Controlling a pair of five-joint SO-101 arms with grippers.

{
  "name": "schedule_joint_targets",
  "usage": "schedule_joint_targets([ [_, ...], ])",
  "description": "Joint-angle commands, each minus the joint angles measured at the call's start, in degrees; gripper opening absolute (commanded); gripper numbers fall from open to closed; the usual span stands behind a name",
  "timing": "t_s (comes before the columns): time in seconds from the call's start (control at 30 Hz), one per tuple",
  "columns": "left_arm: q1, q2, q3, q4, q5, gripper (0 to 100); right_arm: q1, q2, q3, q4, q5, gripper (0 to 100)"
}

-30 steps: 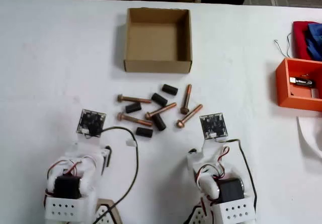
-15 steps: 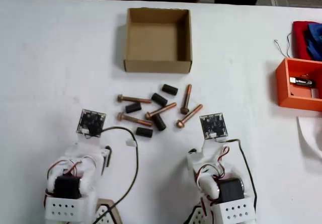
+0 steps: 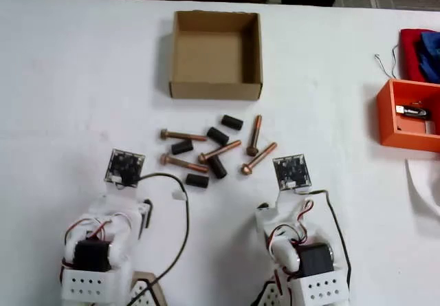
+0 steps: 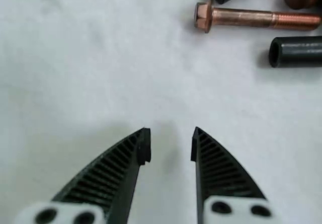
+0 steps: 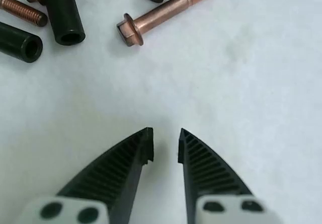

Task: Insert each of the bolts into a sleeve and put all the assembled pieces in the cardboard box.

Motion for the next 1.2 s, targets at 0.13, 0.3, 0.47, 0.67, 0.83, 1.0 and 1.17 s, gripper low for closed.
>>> schedule_joint_targets([
  [0.13, 0.44, -0.09, 1.19, 0.18, 0.44, 16, 0.48, -0.48, 0.44, -13.93, 0.18, 8.4],
  [0.3, 0.44, -0.09, 1.19, 0.18, 0.44, 16, 3.21, -0.48, 0.44, -25.89, 0.18, 8.4],
  [0.47, 0.44, -0.09, 1.19, 0.18, 0.44, 16, 8.57, -0.48, 0.44, -23.43, 0.7, 8.7],
  [0.67, 0.44, -0.09, 1.19, 0.18, 0.44, 16, 9.89, -0.22, -2.9, -22.2, 15.82, 8.7],
  [0.83, 0.44, -0.09, 1.19, 0.18, 0.44, 16, 10.77, 0.31, -21.19, -16.13, 16.18, 8.7],
  [1.0, 0.44, -0.09, 1.19, 0.18, 0.44, 16, 9.1, 14.73, -39.47, -15.16, 18.64, 8.8],
  [1.17, 0.44, -0.09, 1.19, 0.18, 0.44, 16, 8.75, 48.04, -62.15, -7.6, 15.21, 16.6],
])
